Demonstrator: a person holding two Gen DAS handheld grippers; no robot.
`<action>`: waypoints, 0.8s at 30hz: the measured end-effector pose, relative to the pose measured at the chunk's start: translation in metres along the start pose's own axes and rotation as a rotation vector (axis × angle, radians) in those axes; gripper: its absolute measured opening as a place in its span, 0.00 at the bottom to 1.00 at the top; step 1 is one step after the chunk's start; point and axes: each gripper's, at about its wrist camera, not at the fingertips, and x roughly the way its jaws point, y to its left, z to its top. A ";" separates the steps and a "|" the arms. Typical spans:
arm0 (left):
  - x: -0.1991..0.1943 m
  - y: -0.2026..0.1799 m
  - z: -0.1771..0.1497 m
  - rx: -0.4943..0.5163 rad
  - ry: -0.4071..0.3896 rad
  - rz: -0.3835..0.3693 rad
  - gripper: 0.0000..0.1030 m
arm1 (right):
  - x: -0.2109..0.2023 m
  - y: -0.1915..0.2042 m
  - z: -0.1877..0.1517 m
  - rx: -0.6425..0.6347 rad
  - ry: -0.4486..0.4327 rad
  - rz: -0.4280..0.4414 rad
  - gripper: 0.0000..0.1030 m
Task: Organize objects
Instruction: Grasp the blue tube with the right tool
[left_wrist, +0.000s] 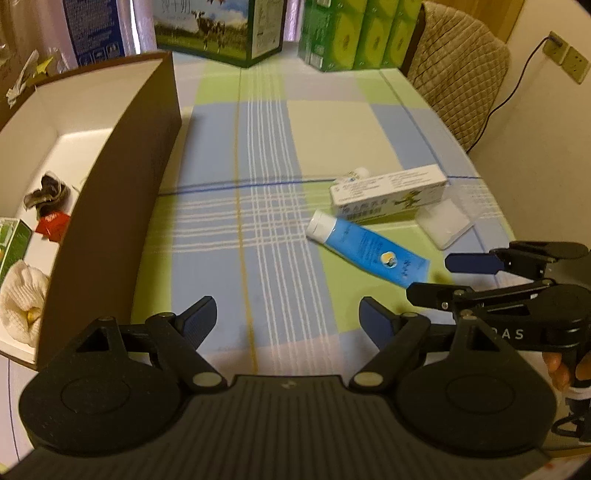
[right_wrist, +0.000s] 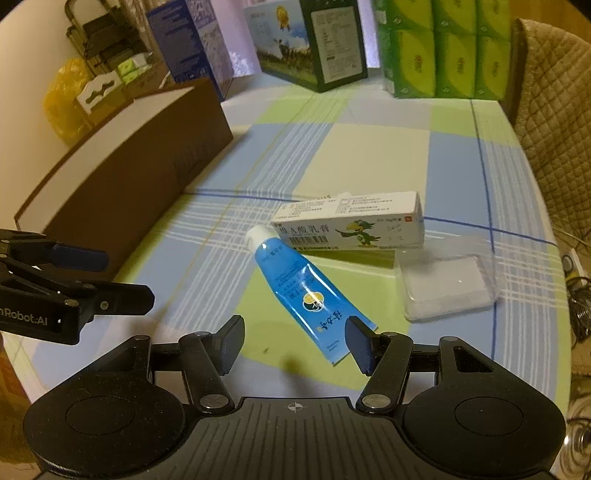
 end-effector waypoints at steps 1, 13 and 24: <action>0.004 0.001 0.000 -0.002 0.010 0.005 0.79 | 0.005 -0.001 0.001 -0.007 0.007 -0.002 0.56; 0.040 0.008 -0.001 -0.007 0.090 0.033 0.79 | 0.055 -0.010 0.013 -0.121 0.037 -0.015 0.56; 0.045 0.011 -0.002 -0.004 0.107 0.028 0.79 | 0.060 0.007 0.000 -0.334 0.004 0.012 0.41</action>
